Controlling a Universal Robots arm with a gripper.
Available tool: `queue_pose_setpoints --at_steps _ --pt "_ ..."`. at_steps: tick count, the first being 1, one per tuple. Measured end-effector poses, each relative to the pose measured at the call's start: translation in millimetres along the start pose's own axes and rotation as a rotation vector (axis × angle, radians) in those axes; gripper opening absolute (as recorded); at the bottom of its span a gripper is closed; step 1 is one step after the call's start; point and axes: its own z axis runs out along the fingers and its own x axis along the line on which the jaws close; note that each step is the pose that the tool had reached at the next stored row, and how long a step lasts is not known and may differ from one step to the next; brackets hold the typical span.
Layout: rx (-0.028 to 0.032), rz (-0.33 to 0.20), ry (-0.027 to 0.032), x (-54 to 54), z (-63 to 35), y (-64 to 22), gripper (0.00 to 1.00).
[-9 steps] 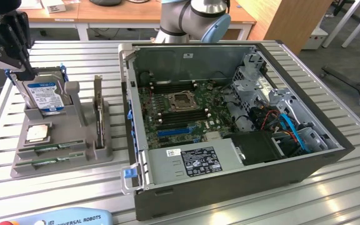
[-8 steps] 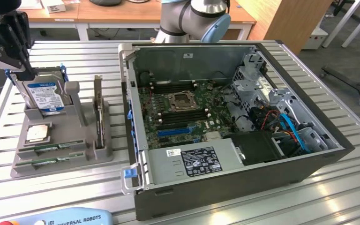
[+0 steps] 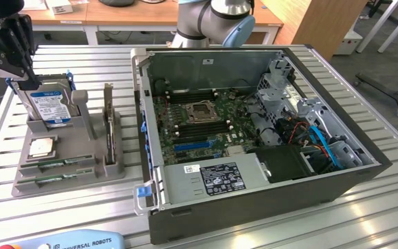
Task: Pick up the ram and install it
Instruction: 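Pick up the ram and move it above insertion slot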
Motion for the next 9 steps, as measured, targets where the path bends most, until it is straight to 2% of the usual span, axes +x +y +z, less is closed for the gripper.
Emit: queue_pose_setpoints --at_steps 9 --pt "0.0001 0.000 0.0000 0.1 7.1 -0.1 0.10"
